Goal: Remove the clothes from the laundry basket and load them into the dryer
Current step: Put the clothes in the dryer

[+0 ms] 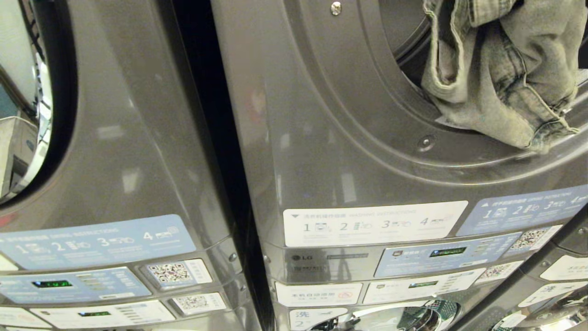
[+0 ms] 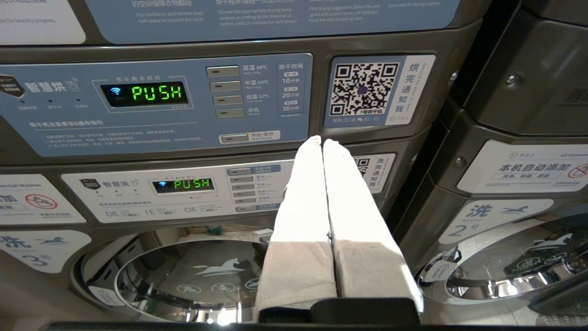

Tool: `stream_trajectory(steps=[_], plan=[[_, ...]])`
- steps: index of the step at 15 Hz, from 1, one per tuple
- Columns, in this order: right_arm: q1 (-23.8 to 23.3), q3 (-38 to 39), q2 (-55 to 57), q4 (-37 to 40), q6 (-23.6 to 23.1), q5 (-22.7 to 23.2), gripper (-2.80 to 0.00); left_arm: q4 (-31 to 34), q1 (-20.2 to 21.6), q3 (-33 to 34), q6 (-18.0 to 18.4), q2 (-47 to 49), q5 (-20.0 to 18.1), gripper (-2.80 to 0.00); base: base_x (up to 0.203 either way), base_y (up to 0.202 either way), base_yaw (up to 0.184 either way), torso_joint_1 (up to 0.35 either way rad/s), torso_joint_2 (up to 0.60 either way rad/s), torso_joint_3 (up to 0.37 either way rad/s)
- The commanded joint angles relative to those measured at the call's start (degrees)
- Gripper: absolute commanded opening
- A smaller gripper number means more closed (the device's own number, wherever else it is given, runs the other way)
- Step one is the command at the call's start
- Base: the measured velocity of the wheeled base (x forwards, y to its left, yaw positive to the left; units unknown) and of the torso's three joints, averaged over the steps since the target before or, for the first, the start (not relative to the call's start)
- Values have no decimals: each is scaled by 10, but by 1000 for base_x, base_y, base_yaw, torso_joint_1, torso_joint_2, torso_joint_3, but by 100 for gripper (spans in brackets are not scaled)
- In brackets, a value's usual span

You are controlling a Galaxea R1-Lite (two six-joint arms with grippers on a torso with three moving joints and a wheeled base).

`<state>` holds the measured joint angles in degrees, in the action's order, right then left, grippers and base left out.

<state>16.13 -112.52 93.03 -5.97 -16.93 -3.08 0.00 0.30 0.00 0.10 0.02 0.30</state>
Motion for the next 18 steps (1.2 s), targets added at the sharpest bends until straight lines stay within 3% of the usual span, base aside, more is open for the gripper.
stream_trajectory(steps=[1,8,13,18], plan=[[14,-1,10,-51,-35,-21,-280,0,0,0,0,0,0,-280,0,0,0,0,0,0],[15,0,-52,-63,-53,-61,-280,0,0,0,0,1,0,-280,0,0,0,0,0,0],[15,-1,-52,-104,-56,-69,-280,0,0,0,0,1,0,-280,0,0,0,0,0,0],[19,-1,-42,-95,-55,-56,-280,0,0,0,0,1,0,-280,0,0,0,0,0,0]])
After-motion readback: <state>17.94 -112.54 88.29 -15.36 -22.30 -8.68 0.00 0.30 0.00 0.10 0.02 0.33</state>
